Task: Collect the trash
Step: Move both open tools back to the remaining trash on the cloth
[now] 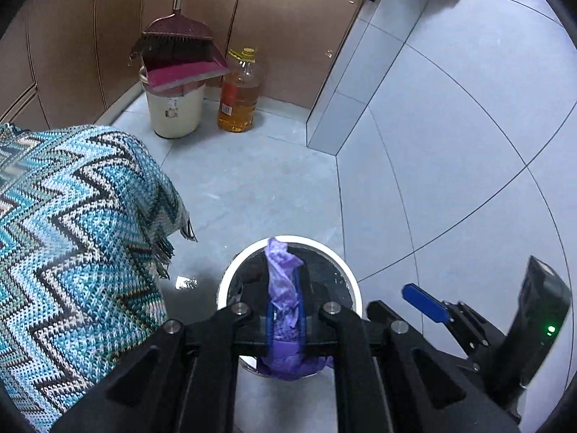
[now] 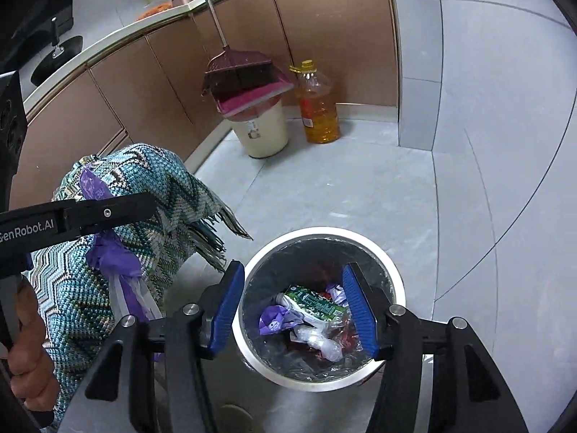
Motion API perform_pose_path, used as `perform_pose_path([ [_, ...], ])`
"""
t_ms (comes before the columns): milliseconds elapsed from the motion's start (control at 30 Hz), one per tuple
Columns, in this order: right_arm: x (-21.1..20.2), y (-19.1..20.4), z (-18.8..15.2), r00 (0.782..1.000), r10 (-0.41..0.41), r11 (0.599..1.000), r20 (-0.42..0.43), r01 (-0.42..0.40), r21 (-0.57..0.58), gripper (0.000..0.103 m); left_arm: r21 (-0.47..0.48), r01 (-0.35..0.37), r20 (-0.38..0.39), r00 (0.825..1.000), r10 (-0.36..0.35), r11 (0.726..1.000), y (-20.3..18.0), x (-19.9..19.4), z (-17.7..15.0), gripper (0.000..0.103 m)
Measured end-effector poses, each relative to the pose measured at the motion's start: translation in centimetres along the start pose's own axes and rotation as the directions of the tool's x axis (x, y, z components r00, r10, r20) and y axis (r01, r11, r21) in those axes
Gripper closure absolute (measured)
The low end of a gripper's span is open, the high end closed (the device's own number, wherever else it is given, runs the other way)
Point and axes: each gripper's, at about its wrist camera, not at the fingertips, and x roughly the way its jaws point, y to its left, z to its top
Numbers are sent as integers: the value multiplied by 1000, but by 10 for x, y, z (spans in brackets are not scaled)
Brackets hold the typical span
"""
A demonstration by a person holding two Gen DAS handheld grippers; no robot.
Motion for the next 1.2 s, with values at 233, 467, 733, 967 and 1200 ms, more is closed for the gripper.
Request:
perform_pose_path([
  [233, -23, -4, 0, 998, -60, 998, 33, 60, -1, 47, 3, -6, -65, 998, 6, 1000, -7, 31, 3, 93],
  [467, -30, -16, -5, 995, -87, 996, 49, 86, 21, 47, 1, 37, -129, 991, -37, 999, -15, 56, 3, 81],
  [733, -29, -24, -10, 995, -84, 996, 53, 81, 48, 47, 14, 41, -109, 993, -39, 999, -22, 64, 3, 44],
  [967, -31, -25, -14, 996, -63, 995, 59, 58, 83, 47, -24, 56, -42, 998, -57, 998, -11, 35, -5, 44],
  [1200, -66, -1, -12, 993, 2, 997, 121, -11, 77, 46, -10, 25, 44, 999, -25, 1000, 8, -58, -14, 44],
])
